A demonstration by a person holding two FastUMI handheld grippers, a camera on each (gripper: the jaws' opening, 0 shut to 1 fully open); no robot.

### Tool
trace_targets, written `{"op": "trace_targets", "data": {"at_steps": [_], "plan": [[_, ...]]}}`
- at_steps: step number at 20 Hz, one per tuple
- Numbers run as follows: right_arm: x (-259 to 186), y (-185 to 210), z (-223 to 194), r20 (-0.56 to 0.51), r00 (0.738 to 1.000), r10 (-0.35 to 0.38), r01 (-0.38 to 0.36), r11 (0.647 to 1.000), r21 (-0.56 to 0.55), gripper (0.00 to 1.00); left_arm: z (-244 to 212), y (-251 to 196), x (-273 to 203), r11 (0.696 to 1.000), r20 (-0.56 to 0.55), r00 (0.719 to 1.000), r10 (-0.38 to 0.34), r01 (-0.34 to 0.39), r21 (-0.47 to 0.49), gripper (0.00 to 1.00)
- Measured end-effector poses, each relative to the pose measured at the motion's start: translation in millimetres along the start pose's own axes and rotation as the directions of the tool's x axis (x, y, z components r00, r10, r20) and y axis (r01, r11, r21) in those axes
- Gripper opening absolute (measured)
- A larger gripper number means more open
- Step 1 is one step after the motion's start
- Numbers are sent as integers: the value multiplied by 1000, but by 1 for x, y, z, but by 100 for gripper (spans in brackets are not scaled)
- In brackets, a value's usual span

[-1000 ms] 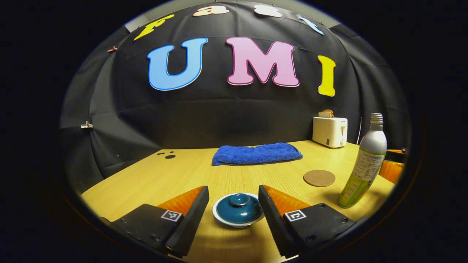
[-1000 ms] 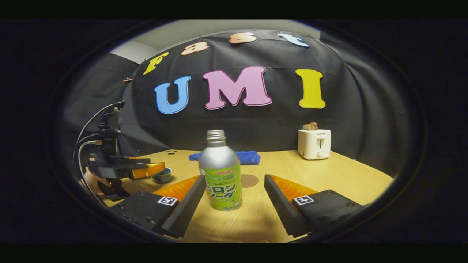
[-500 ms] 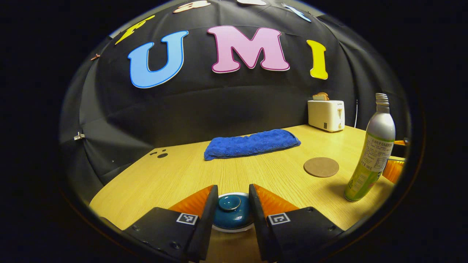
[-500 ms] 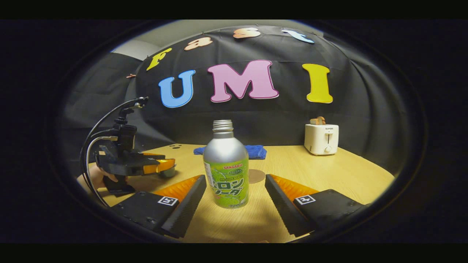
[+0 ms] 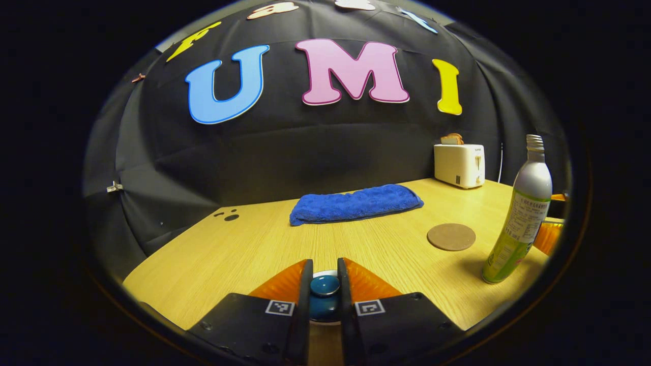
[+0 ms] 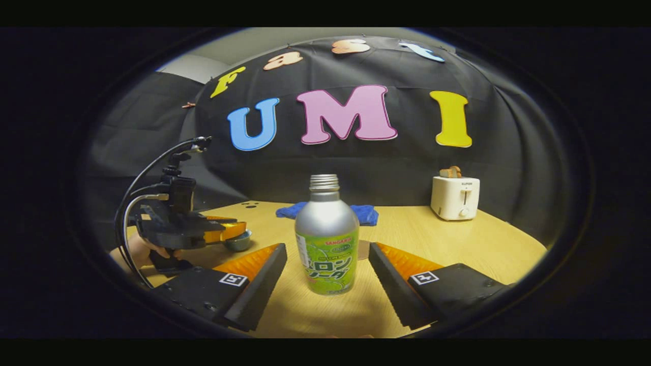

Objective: Open the teacup lid with one hand, grasp the water bottle and pour water into the teacup with the other hand; after pouring, place the water bottle on the coaster and then close the teacup lid.

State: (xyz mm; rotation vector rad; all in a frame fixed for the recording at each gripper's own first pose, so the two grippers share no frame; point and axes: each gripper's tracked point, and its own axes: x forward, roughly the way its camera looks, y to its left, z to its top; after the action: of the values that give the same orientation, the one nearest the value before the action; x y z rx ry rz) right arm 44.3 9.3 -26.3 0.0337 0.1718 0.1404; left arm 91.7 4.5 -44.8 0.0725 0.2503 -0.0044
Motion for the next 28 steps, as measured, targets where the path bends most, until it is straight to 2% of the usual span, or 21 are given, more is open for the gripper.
{"op": "trace_targets", "data": {"at_steps": [10,13,14,19,22,23,24,25,28], "plan": [[20,0,-10,-23,999,-33,33,999,-15,100,47,22,-40,998,174,985,22,-12,-58,29],[30,1,-9,-17,999,-39,39,999,-5,100,47,31,-47,997,184,983,29,-16,-70,29],[38,-4,-9,-18,997,-73,73,997,-4,100,44,40,-50,997,180,983,39,-26,-77,29],[54,-11,-3,-6,993,-116,116,993,-5,100,33,55,-54,995,158,986,44,-29,-97,27],[64,-12,-12,-36,991,-128,129,992,6,100,29,65,-57,995,155,987,44,-30,-95,29],[65,-13,-14,-43,990,-134,135,991,9,98,28,66,-58,995,156,987,44,-30,-91,29],[65,-14,-13,-33,989,-144,145,989,3,82,28,68,-58,996,157,987,42,-29,-87,29],[65,-13,-13,-35,988,-149,149,989,-7,84,27,71,-59,996,157,987,42,-29,-83,29],[67,-15,-9,-33,987,-159,158,986,-45,81,25,76,-60,997,156,987,40,-29,-75,29]]}}
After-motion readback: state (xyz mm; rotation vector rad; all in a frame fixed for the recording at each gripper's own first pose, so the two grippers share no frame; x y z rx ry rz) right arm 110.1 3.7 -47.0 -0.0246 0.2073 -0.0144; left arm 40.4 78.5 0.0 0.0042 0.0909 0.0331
